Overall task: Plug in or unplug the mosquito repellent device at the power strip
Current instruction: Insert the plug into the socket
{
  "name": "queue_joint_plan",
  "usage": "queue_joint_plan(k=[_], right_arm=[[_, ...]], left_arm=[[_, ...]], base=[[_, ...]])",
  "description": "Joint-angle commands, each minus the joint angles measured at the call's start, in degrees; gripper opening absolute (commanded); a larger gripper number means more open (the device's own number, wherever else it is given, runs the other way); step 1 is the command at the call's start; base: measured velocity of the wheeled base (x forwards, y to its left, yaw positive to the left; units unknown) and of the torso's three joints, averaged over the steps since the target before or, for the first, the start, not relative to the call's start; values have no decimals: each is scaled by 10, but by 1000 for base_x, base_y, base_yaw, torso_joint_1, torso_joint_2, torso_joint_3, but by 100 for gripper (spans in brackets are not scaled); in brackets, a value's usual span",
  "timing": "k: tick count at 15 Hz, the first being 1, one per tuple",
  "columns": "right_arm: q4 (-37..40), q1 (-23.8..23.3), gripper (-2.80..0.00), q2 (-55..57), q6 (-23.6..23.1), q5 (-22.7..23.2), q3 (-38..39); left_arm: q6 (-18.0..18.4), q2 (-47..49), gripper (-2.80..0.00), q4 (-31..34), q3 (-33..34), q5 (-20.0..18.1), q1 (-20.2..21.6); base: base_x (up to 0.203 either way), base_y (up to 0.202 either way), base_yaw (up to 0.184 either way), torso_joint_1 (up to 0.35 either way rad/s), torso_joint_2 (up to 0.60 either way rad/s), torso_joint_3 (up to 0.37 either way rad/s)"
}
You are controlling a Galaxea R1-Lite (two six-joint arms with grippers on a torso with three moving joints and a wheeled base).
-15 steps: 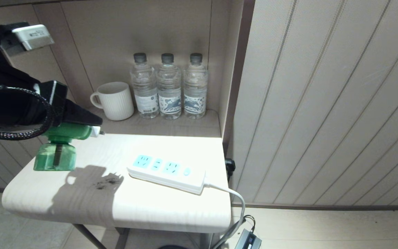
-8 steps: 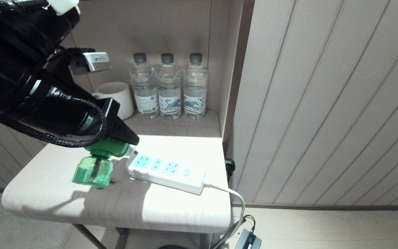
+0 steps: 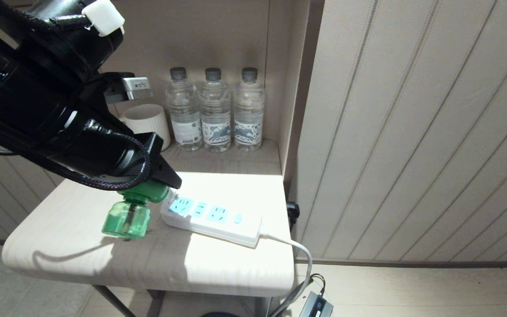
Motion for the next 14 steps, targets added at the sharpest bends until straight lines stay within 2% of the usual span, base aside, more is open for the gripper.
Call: queue_joint_plan(k=[1,7,14], right_arm=[[-1,0,-280,0,0,0,0],[-1,0,-280,0,-1,0,0],[-1,0,-280,0,-1,1,0]], left_arm=[[-1,-1,-280,6,1,0,0],[-6,2,-280,13,2,-2,0],[-13,44,-280,24,16,-16,-4]], base=[[0,0,0,0,0,0],[0,0,0,22,-55,-34],[0,0,0,179,-443,-261]])
